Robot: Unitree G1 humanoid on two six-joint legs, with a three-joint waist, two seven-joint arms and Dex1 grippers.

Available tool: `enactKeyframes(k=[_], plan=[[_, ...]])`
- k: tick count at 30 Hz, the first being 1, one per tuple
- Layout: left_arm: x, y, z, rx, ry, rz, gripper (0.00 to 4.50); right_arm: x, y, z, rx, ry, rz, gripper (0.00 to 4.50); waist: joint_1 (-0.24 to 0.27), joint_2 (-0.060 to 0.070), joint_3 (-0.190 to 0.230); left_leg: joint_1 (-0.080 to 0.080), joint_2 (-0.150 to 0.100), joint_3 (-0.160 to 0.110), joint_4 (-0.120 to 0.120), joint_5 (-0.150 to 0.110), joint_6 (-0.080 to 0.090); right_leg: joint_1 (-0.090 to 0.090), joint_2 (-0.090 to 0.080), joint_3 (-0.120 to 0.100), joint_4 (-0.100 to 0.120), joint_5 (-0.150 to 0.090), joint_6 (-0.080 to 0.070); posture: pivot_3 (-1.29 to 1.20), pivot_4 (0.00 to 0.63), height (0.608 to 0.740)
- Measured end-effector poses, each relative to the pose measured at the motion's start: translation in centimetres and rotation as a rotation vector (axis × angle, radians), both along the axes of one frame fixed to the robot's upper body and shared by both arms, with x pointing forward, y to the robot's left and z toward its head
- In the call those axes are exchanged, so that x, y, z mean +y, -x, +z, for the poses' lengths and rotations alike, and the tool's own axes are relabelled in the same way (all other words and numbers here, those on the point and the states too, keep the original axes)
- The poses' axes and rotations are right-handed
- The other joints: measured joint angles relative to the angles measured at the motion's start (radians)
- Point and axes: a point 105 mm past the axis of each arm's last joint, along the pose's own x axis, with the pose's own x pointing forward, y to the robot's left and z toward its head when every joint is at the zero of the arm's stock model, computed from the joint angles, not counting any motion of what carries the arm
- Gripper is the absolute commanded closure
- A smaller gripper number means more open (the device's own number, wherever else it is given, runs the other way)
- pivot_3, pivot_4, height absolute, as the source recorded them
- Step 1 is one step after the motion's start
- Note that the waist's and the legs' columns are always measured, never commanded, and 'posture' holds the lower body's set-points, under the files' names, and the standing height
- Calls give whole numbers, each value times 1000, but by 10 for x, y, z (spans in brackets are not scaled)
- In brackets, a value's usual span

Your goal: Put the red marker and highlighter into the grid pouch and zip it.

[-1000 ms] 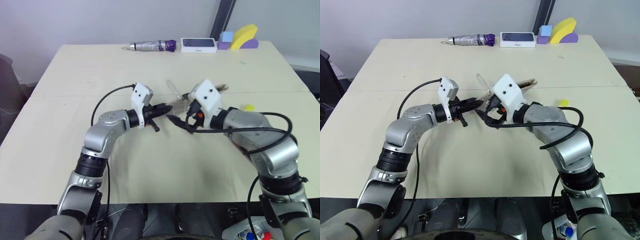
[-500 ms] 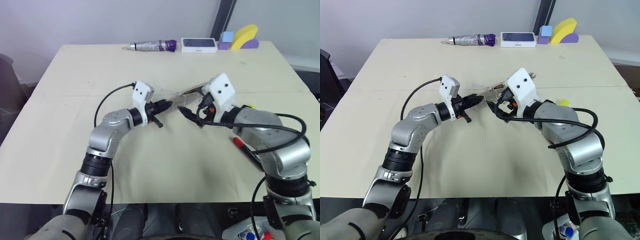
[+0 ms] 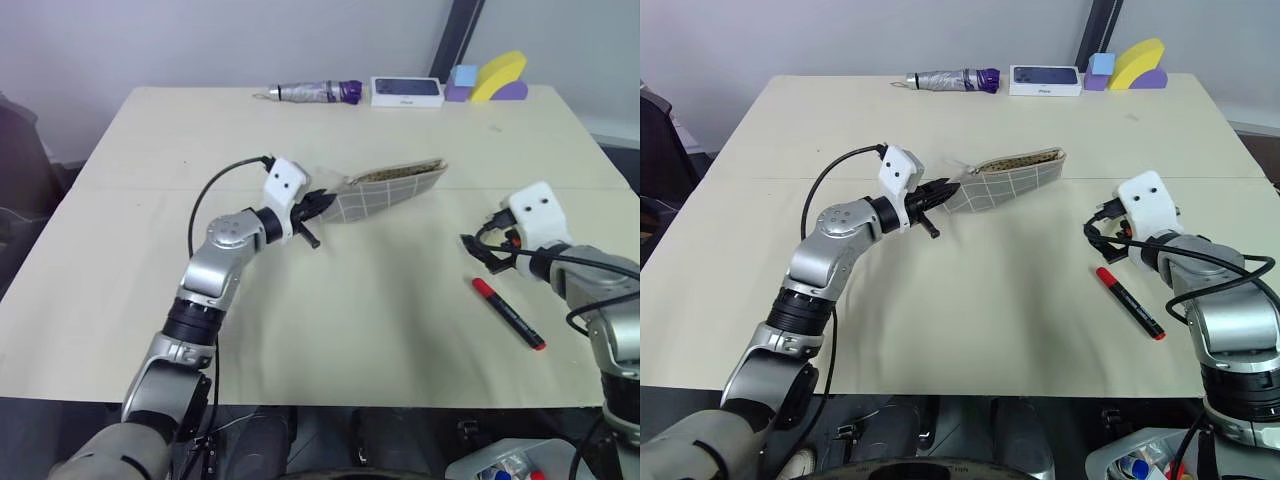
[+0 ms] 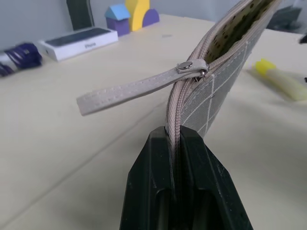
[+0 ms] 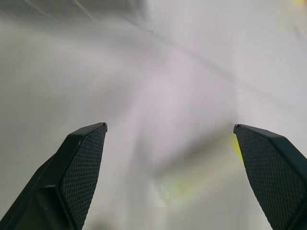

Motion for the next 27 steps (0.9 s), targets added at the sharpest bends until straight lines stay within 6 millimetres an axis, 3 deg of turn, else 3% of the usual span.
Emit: enactKeyframes(k=[5,9,14,17,21,27], plan=[[-9,-6,-1,-81,-24,60,4500,-16,-4,-27,28,-143,-184,110,-2,0,0,0,0,1,-1,0,0,-1,0,1,0,0,0,0,150,740],[-9,-13,11,-139,-20,109,4500,-19,-11,-39,29,-231,-283,110,-1,0,0,0,0,1,-1,0,0,-1,0,1,1,0,0,0,150,740],[-6,-17,-3,-101,-54,132,4500,-28,-18,-47,16,-260,-362,110,-2,1,0,0,0,1,-1,0,0,-2,0,1,1,0,0,0,150,740],[-9,-16,-7,-90,-57,124,4500,-29,-21,-50,8,-266,-379,1275,-2,1,0,0,0,1,-1,0,0,-1,0,1,1,0,0,0,150,740],[-13,-15,-10,-76,-51,110,4500,-29,-21,-51,7,-268,-382,3512,-2,1,0,0,0,1,-1,0,0,-1,0,1,1,0,0,0,150,740],[-15,-11,-18,-53,-56,88,4500,-25,-19,-42,-1,-212,-298,3626,-2,1,0,0,0,1,-1,0,0,-2,0,1,1,0,0,0,150,740]])
